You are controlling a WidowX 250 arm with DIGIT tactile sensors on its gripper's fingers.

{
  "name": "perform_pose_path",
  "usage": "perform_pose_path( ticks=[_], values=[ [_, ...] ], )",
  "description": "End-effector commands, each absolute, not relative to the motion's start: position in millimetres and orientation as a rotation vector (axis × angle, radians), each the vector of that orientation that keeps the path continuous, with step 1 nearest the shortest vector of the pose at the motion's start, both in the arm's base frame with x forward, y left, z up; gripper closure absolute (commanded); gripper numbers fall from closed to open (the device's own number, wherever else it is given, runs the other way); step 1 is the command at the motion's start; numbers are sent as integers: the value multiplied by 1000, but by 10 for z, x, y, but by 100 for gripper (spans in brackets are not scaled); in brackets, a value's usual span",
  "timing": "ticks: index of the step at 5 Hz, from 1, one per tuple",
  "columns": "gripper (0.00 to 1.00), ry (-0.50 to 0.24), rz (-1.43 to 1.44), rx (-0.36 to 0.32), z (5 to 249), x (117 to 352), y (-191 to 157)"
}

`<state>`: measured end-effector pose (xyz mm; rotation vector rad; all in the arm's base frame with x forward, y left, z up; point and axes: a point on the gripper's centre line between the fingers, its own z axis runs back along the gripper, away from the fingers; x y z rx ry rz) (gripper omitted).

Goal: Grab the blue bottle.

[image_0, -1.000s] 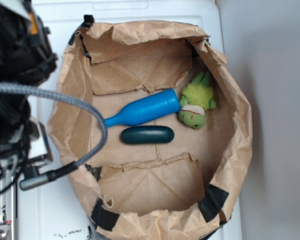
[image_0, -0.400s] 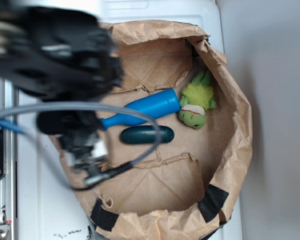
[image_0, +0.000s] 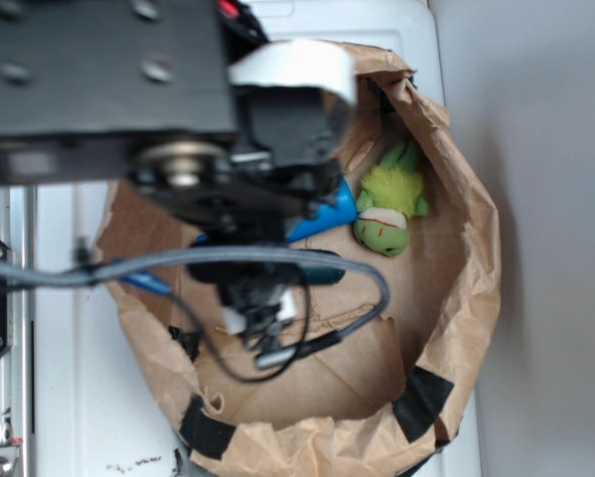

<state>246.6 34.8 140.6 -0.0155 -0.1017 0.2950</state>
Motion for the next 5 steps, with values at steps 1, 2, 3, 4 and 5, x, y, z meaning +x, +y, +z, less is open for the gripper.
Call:
perform_pose_path(
  ticks=[1, 2, 3, 4, 5],
  values=[
    [0, -170, 233, -20, 1092, 2943, 541],
    [0, -127, 313, -32, 1041, 2910, 702],
    [0, -127, 313, -32, 1041, 2910, 702],
    [0, -127, 313, -32, 1041, 2910, 702],
    [0, -127, 313, -32, 1041, 2910, 702]
  ],
)
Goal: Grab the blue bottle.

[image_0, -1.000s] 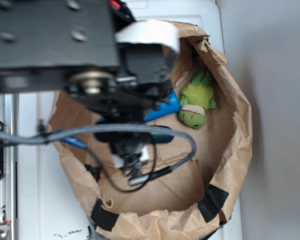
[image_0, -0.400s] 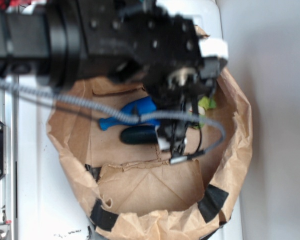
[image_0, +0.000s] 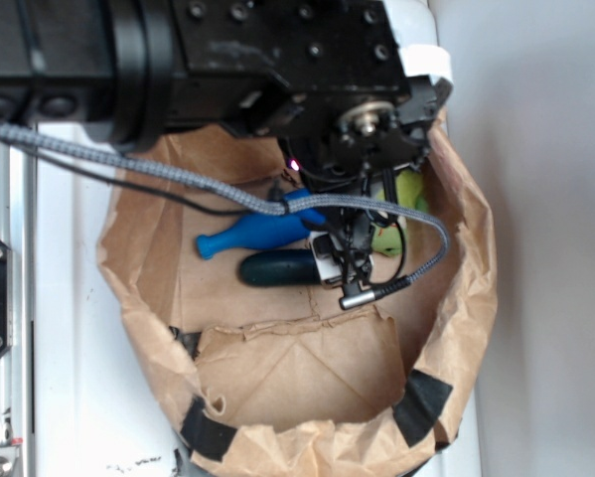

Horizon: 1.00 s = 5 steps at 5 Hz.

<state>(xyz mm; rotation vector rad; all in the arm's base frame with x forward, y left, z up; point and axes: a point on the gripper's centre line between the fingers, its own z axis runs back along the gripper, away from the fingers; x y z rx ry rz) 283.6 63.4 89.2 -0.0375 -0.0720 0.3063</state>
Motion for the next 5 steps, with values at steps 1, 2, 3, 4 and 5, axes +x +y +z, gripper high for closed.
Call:
perform_pose_path(
  ticks=[1, 2, 3, 4, 5],
  values=[
    [0, -127, 313, -32, 1041, 2910, 702],
    [0, -149, 300, -107, 891, 2941, 740],
    [0, -160, 345, -123, 783, 2940, 792],
    [0, -240, 370, -133, 664, 2824, 821],
    [0, -253, 396, -122, 655, 2845, 829]
  ],
)
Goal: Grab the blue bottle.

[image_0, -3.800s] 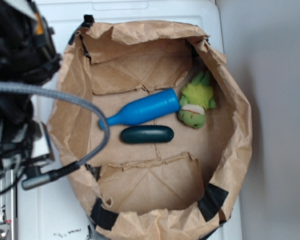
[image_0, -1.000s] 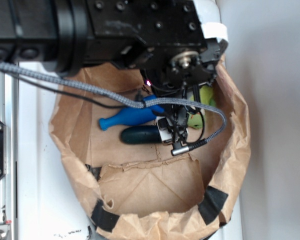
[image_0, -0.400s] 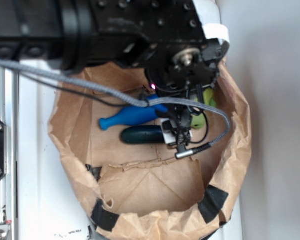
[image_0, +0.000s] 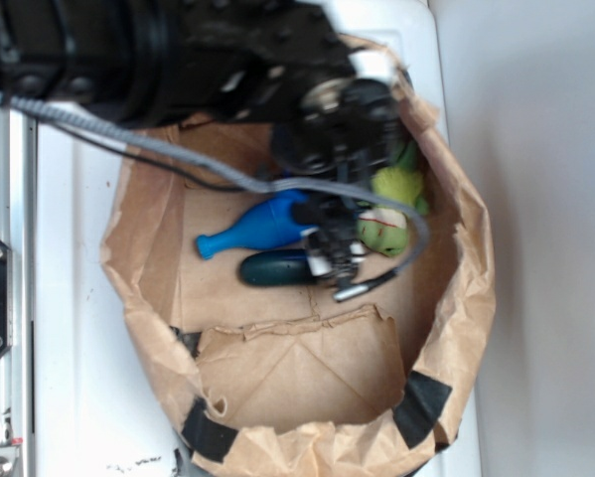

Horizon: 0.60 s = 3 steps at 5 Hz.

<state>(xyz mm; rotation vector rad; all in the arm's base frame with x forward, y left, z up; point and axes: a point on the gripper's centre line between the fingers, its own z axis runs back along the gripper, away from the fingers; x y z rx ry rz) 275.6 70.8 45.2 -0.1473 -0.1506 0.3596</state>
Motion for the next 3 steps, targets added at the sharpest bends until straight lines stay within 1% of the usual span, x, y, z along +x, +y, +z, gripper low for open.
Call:
perform_pose_path(
  ticks=[1, 2, 3],
  values=[
    [0, -231, 484, -92, 596, 2882, 820],
    [0, -248, 483, -46, 406, 2914, 751],
    [0, -263, 470, -16, 311, 2967, 687]
  ],
)
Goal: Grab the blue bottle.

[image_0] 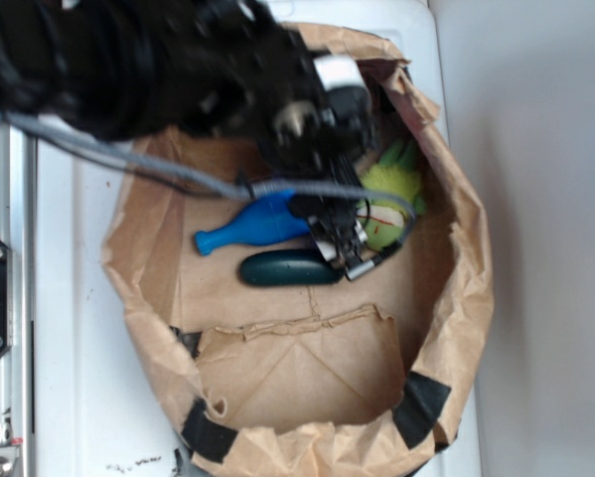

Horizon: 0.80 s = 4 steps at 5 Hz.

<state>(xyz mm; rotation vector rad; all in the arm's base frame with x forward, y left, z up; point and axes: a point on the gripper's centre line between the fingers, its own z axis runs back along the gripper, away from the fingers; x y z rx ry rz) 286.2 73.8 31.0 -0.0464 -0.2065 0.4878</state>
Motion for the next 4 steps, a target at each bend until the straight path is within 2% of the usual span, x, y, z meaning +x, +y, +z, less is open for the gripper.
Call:
perform_pose_path(
  ticks=[1, 2, 3, 4],
  values=[
    [31, -270, 474, -2, 257, 2977, 662],
    [100, -283, 463, -9, 269, 2972, 662],
    [100, -280, 413, -27, 384, 2926, 642],
    [100, -253, 241, -36, 817, 2850, 519]
  ],
)
